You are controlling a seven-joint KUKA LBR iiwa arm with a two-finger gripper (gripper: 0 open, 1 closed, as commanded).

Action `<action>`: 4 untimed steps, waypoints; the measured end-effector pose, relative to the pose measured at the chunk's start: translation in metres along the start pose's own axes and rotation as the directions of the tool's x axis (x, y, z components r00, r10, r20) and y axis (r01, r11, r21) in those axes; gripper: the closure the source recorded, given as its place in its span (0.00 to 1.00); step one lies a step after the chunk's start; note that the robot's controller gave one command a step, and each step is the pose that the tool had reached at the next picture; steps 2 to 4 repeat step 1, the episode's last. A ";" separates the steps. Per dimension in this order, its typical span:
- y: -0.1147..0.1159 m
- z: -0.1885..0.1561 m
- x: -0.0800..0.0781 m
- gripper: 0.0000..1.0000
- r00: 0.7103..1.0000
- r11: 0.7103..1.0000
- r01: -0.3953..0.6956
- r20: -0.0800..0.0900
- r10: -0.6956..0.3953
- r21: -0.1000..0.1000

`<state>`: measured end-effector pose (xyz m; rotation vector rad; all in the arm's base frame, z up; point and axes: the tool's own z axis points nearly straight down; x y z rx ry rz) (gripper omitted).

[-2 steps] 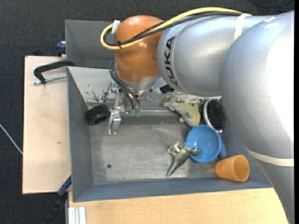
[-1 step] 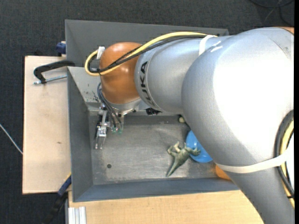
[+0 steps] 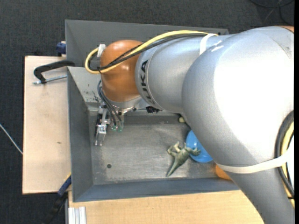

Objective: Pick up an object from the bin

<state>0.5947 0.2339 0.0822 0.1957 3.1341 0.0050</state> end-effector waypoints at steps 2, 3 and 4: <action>0.000 -0.134 0.015 1.00 1.000 1.000 0.011 0.011 -0.011 -0.005; 0.000 -0.134 0.015 1.00 1.000 1.000 0.011 0.011 -0.011 -0.005; 0.000 -0.134 0.015 1.00 1.000 1.000 0.011 0.011 -0.011 -0.005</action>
Offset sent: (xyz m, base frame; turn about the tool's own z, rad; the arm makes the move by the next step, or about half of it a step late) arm -0.0178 -0.0001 0.1275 -0.0098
